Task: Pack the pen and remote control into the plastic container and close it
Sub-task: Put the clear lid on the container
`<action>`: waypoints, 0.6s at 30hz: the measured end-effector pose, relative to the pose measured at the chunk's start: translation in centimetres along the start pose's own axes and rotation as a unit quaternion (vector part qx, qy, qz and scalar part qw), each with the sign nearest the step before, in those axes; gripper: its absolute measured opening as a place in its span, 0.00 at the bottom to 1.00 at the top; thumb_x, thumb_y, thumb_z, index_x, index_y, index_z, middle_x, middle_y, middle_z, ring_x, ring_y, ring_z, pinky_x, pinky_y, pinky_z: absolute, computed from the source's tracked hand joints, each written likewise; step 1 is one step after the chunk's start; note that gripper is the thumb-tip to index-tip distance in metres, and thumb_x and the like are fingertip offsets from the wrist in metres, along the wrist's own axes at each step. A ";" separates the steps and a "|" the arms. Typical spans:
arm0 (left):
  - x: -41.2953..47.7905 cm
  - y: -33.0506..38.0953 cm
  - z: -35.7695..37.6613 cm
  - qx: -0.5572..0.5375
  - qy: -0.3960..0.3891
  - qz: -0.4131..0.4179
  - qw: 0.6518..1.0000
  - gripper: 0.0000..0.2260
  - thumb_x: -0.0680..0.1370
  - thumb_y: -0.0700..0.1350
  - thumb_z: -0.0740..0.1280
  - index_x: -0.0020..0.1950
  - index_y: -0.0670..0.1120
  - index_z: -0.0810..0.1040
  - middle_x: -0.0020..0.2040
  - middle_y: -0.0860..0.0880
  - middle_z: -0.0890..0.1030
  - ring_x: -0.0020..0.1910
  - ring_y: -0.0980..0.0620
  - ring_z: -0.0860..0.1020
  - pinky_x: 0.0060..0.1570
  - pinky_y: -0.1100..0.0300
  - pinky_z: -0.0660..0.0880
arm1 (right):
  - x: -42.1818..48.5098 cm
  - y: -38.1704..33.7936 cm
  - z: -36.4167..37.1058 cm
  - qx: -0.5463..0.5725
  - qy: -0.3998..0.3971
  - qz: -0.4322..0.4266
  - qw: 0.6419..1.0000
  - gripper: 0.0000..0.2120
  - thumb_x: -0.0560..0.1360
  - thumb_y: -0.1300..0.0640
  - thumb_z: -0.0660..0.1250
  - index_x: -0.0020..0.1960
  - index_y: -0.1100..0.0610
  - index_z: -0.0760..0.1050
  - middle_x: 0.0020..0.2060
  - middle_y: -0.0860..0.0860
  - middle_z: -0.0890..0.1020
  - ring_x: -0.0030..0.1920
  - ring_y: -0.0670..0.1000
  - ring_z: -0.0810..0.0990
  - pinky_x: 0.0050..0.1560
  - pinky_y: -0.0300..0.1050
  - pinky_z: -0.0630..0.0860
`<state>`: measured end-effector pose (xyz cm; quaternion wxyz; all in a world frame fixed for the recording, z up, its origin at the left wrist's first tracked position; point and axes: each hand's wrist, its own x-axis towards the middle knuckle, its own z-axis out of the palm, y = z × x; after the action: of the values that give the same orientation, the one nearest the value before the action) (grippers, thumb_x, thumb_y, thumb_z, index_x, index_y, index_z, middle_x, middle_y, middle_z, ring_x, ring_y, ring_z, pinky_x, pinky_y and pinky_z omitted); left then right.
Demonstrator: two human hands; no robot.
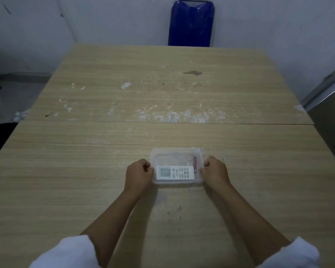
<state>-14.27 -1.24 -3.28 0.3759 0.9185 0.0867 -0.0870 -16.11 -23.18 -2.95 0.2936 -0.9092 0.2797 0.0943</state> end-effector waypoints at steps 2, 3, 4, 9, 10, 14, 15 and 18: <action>0.3 0.1 -0.1 0.001 -0.014 -0.014 1.000 0.08 0.72 0.39 0.67 0.50 0.40 0.80 0.44 0.42 0.83 0.45 0.46 0.79 0.43 0.61 0.68 | 0.5 -0.1 -0.1 -0.003 -0.021 0.008 1.000 0.07 0.71 0.62 0.65 0.49 0.61 0.76 0.49 0.58 0.81 0.45 0.56 0.78 0.43 0.44 0.72; 0.5 0.2 -0.1 0.002 -0.018 -0.019 1.000 0.11 0.71 0.39 0.67 0.53 0.40 0.79 0.48 0.42 0.82 0.48 0.44 0.80 0.45 0.60 0.70 | 0.7 -0.2 -0.1 0.004 -0.020 -0.001 1.000 0.10 0.71 0.61 0.66 0.52 0.61 0.75 0.52 0.58 0.80 0.49 0.57 0.78 0.45 0.45 0.73; 0.7 0.3 -0.1 0.002 -0.016 -0.018 1.000 0.16 0.71 0.39 0.67 0.58 0.40 0.77 0.54 0.40 0.80 0.52 0.43 0.79 0.49 0.58 0.72 | 0.8 -0.4 0.0 0.009 -0.004 -0.027 1.000 0.14 0.72 0.59 0.67 0.56 0.60 0.74 0.55 0.59 0.79 0.53 0.58 0.78 0.49 0.46 0.74; 0.7 1.5 1.2 0.084 -0.041 0.122 0.988 0.27 0.78 0.45 0.58 0.76 0.41 0.54 0.77 0.42 0.57 0.76 0.45 0.56 0.74 0.49 0.55 | 0.3 -1.5 1.4 -0.065 0.016 -0.225 0.972 0.26 0.78 0.53 0.58 0.75 0.58 0.58 0.76 0.57 0.59 0.76 0.57 0.56 0.75 0.52 0.55; 0.9 1.5 1.6 0.105 -0.049 0.143 0.983 0.27 0.80 0.47 0.56 0.76 0.42 0.51 0.78 0.43 0.55 0.77 0.46 0.54 0.75 0.49 0.54 | 0.3 -1.5 1.8 -0.083 -0.002 -0.232 0.969 0.27 0.79 0.51 0.55 0.76 0.57 0.54 0.77 0.55 0.55 0.77 0.55 0.51 0.77 0.51 0.51; 1.5 0.3 2.9 0.181 -0.057 0.163 0.968 0.31 0.77 0.58 0.43 0.77 0.44 0.51 0.79 0.45 0.55 0.78 0.48 0.54 0.75 0.49 0.54 | 0.7 -0.4 3.2 -0.130 -0.020 -0.246 0.960 0.34 0.77 0.41 0.42 0.77 0.57 0.47 0.79 0.53 0.49 0.78 0.51 0.44 0.78 0.51 0.43; 1.5 0.0 3.1 0.187 -0.051 0.166 0.967 0.32 0.75 0.59 0.41 0.77 0.45 0.51 0.79 0.46 0.56 0.78 0.48 0.54 0.75 0.49 0.55 | 0.8 -0.2 3.5 -0.138 -0.013 -0.251 0.958 0.35 0.75 0.40 0.39 0.77 0.57 0.46 0.79 0.53 0.48 0.78 0.51 0.43 0.78 0.51 0.43; 1.6 -0.5 3.4 0.184 -0.037 0.172 0.967 0.31 0.75 0.58 0.41 0.77 0.46 0.53 0.78 0.47 0.57 0.77 0.49 0.55 0.75 0.49 0.55 | 1.0 0.3 4.1 -0.147 0.002 -0.255 0.956 0.35 0.75 0.41 0.38 0.77 0.57 0.46 0.78 0.53 0.49 0.78 0.51 0.44 0.78 0.51 0.43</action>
<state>-13.21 -3.15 -6.41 0.2126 0.9691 -0.1039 -0.0695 -15.48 -21.41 -6.74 0.1708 -0.9835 0.0226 0.0549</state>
